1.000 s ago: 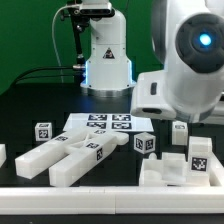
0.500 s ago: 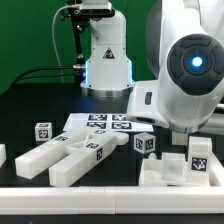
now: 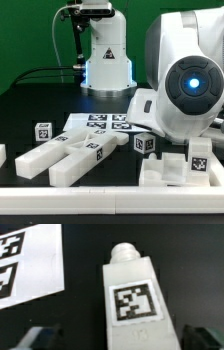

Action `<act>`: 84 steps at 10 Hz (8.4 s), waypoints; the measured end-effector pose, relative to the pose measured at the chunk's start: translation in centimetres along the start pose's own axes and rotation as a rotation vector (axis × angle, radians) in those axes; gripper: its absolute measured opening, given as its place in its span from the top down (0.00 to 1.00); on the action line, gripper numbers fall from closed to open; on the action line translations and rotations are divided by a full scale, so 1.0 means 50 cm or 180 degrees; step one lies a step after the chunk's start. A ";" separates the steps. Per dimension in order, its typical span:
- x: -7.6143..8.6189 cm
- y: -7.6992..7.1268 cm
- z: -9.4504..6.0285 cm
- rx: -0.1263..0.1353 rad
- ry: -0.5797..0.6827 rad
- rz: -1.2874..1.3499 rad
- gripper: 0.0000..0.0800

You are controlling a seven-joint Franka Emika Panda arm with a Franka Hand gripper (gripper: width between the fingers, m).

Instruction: Assemble chair

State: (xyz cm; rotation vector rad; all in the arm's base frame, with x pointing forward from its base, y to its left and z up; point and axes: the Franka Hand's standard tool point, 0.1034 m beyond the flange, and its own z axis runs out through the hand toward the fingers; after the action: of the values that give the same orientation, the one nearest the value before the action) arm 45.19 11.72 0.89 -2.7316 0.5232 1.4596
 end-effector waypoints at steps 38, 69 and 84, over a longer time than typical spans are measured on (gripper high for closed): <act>0.082 0.084 -0.407 0.0505 0.4446 -0.0668 0.64; 0.113 0.049 -0.423 0.1834 0.2534 0.1615 0.36; 0.124 0.071 -0.424 0.1121 0.2915 0.0452 0.65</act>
Offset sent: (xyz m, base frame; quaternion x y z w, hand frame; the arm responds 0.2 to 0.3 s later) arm 0.0000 0.0000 0.0000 0.0000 0.0650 0.0000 0.9979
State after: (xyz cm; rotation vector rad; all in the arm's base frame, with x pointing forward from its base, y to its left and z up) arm 64.46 3.27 8.45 -2.9304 0.8702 -0.0042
